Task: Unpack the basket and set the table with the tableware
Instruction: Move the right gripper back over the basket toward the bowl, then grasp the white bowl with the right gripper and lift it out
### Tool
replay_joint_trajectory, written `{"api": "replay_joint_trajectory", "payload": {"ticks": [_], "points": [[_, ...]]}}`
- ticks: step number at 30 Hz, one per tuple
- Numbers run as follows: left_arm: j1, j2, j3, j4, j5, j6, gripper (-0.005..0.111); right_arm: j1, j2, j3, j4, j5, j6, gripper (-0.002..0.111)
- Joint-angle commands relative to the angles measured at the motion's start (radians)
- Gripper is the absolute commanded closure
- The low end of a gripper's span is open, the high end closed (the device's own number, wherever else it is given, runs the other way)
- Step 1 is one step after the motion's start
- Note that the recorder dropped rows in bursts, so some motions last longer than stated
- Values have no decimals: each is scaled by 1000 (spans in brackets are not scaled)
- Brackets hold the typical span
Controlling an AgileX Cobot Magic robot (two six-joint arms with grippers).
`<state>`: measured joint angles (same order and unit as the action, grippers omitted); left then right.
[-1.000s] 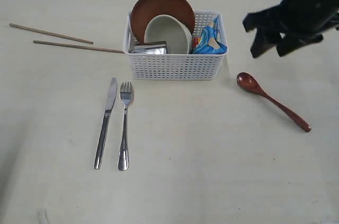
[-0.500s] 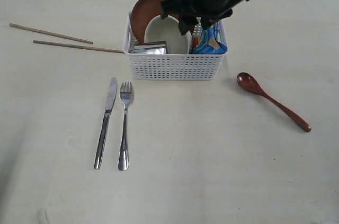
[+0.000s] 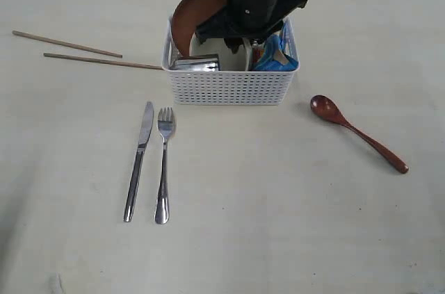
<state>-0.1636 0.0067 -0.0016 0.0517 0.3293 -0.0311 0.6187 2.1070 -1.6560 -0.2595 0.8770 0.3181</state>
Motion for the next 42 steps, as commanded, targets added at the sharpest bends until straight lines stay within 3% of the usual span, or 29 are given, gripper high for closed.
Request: {"api": "replay_joint_trajectory", "payload": {"ticks": [1, 4, 11, 24, 31, 42], "points": [[3, -7, 2, -2, -8, 0, 107, 2, 11, -6, -9, -5, 5, 84], [3, -7, 2, -2, -8, 0, 107, 2, 3, -6, -9, -5, -19, 109], [3, -7, 2, -2, -8, 0, 107, 2, -42, -6, -65, -13, -11, 109], [3, -7, 2, -2, -8, 0, 107, 5, -120, -6, -339, 33, 122, 109], [3, -7, 2, -2, -8, 0, 107, 107, -123, -6, -754, 69, 296, 109], [3, -7, 2, -2, -8, 0, 107, 186, -125, -6, -962, 118, 364, 109]]}}
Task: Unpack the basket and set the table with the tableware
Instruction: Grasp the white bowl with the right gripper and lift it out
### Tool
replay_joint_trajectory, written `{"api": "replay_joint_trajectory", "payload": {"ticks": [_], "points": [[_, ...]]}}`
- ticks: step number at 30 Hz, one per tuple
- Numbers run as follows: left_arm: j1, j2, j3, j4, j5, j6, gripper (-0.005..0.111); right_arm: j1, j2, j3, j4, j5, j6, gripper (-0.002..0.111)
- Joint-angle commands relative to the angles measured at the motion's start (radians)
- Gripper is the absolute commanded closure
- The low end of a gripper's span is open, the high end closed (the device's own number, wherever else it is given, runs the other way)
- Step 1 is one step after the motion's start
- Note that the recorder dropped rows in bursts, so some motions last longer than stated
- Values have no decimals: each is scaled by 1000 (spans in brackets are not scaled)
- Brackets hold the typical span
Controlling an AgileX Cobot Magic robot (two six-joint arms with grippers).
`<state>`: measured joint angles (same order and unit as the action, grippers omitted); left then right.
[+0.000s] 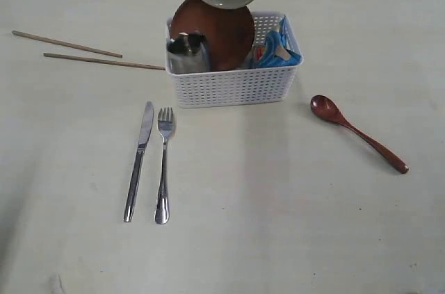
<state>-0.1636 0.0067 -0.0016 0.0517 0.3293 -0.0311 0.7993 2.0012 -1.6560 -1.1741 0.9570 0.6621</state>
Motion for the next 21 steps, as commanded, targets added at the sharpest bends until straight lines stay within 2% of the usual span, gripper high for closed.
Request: {"api": "replay_joint_trajectory", "payload": {"ticks": [1, 4, 6, 11, 14, 16, 21], "points": [[3, -7, 2, -2, -8, 0, 107, 6, -19, -6, -43, 54, 22, 109], [3, -7, 2, -2, -8, 0, 107, 6, -31, -6, 1, 80, -12, 109], [3, -7, 2, -2, -8, 0, 107, -13, -62, -6, 100, 80, -45, 109], [3, -7, 2, -2, -8, 0, 107, -218, -201, -6, 634, 131, -270, 109], [3, -7, 2, -2, -8, 0, 107, -381, -290, -3, 956, 264, -475, 109], [3, -7, 2, -2, -8, 0, 107, -462, -352, 36, 1087, 264, -551, 109], [3, -7, 2, -2, -8, 0, 107, -533, -499, 239, 1283, 264, -636, 109]]}}
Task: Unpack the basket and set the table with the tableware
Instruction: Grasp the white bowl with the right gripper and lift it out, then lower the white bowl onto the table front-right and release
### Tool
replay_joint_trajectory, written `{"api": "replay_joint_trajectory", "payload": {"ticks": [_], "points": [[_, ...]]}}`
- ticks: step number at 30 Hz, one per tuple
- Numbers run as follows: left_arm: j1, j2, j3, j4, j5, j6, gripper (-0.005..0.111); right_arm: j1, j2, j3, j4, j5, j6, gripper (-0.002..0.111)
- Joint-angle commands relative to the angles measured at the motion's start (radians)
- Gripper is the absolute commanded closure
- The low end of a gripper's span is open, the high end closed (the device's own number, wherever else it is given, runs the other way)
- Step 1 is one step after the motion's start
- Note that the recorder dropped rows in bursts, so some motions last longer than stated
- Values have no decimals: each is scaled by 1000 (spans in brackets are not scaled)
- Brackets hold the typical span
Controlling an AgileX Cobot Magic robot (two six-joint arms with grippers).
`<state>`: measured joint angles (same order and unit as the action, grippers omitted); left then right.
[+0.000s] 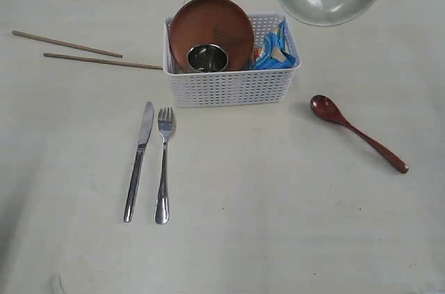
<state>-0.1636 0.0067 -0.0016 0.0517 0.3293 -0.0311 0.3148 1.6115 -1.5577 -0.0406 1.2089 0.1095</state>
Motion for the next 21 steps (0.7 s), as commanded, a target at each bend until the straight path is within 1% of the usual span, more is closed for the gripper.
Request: {"api": "replay_joint_trajectory", "payload": {"ticks": [1, 6, 10, 11, 14, 17, 21], "points": [[3, -7, 2, -2, -8, 0, 107, -55, -135, 190, 168, 12, -85, 109], [3, -7, 2, -2, -8, 0, 107, -59, -202, 422, 236, 12, -123, 109], [3, -7, 2, -2, -8, 0, 107, -59, -185, 608, 331, 12, -178, 109], [3, -7, 2, -2, -8, 0, 107, -59, -179, 648, 361, -14, -190, 109], [3, -7, 2, -2, -8, 0, 107, -59, -149, 731, 480, -133, -281, 109], [3, -7, 2, -2, -8, 0, 107, -44, -113, 775, 599, -193, -391, 109], [3, -7, 2, -2, -8, 0, 107, -22, -47, 781, 569, -245, -371, 109]]}}
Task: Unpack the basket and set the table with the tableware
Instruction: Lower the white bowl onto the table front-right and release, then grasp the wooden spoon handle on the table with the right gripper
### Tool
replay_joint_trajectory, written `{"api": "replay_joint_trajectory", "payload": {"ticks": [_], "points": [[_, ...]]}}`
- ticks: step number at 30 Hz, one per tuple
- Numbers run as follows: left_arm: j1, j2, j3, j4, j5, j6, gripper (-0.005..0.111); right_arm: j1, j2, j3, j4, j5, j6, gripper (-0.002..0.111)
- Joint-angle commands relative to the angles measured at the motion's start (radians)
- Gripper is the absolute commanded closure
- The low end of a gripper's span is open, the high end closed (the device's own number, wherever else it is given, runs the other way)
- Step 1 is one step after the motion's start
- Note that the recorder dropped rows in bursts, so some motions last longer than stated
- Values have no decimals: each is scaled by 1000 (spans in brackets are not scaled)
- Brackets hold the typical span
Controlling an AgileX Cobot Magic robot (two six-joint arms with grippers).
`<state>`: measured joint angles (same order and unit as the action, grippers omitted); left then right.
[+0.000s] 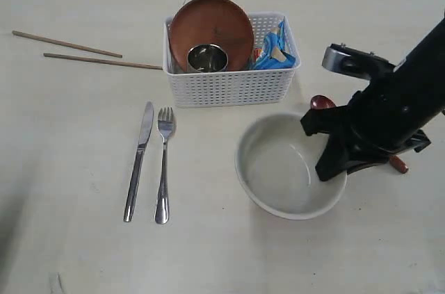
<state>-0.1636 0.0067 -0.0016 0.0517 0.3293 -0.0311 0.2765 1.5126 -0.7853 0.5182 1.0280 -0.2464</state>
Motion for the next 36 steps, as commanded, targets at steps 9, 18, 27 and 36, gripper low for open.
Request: {"api": "replay_joint_trajectory", "payload": {"ticks": [9, 18, 27, 36], "points": [[3, -7, 2, -2, -8, 0, 107, 16, 158, 9, -34, -131, -1, 108], [3, -7, 2, -2, -8, 0, 107, 16, 156, -8, -59, -139, 16, 96], [3, -7, 2, -2, -8, 0, 107, 16, 156, -68, -146, -85, 34, 59], [3, -7, 2, -2, -8, 0, 107, 16, 113, -308, -494, 130, 270, 59]]}}
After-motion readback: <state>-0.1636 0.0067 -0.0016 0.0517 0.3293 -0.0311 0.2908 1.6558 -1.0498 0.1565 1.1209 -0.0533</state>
